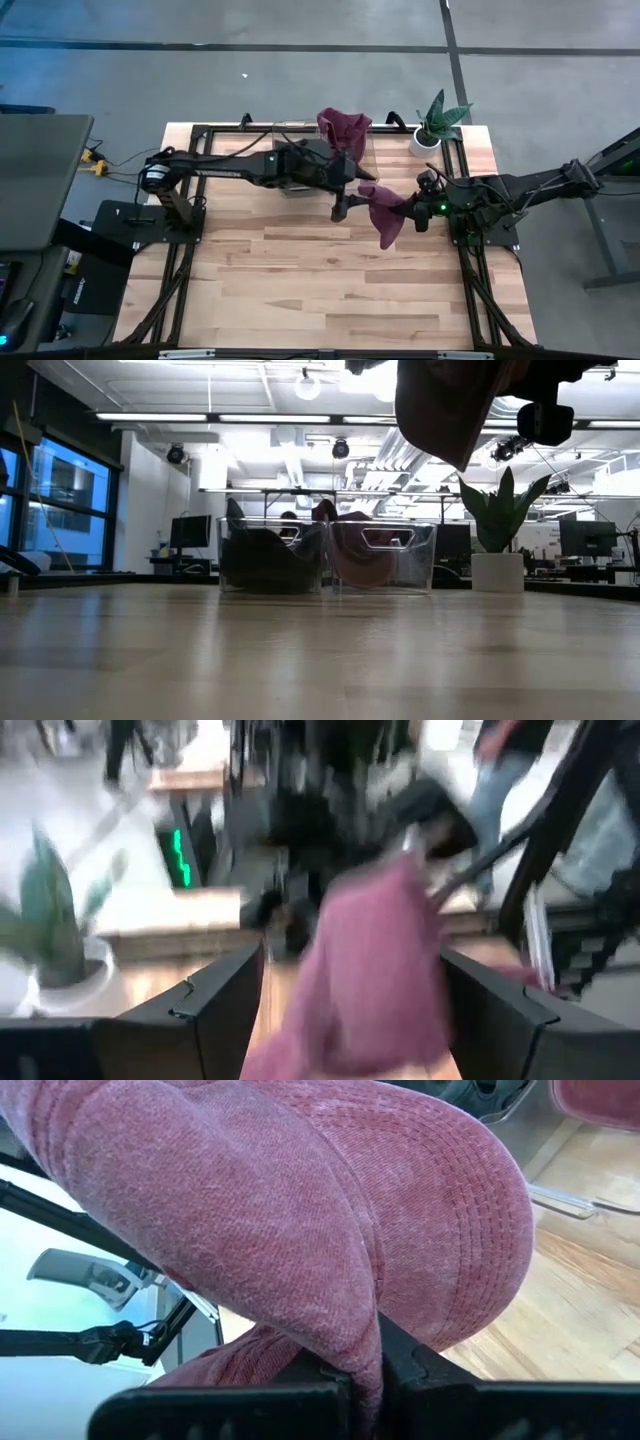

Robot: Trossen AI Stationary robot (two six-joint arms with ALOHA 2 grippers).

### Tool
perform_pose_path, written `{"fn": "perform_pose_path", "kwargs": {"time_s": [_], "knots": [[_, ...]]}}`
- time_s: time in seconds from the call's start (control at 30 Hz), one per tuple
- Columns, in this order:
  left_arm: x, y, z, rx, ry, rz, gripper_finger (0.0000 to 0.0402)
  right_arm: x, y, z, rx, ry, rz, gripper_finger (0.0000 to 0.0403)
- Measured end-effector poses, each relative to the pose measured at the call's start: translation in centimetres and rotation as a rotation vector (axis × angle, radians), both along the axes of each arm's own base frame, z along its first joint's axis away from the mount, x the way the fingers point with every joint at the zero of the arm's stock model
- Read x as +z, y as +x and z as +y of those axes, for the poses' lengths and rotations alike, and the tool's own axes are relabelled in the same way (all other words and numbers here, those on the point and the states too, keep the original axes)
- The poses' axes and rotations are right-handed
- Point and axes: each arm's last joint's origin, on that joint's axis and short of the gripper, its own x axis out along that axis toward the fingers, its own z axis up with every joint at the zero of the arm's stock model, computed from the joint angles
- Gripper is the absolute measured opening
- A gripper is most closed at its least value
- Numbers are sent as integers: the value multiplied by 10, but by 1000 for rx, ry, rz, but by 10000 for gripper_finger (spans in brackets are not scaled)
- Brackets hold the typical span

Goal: Pick & Place hat
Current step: Put the red cap into the right transparent bin

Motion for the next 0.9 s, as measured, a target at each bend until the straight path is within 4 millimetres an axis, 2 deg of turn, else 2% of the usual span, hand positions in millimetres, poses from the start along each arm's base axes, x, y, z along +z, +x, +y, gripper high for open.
{"fn": "perform_pose_path", "kwargs": {"time_s": [0.13,0.27,0.5,0.63,0.9], "knots": [[-11,3,0,13,-36,64,251,0,0,0,5,2,0,0],[8,0,1,26,-26,-9,213,0,0,0,10,4,-1,0],[20,0,1,49,-21,-34,87,0,0,1,19,9,-2,0],[17,-1,1,48,-21,0,15,0,0,1,28,11,5,0],[13,-2,1,37,-30,45,3,0,0,1,30,15,5,0]]}}
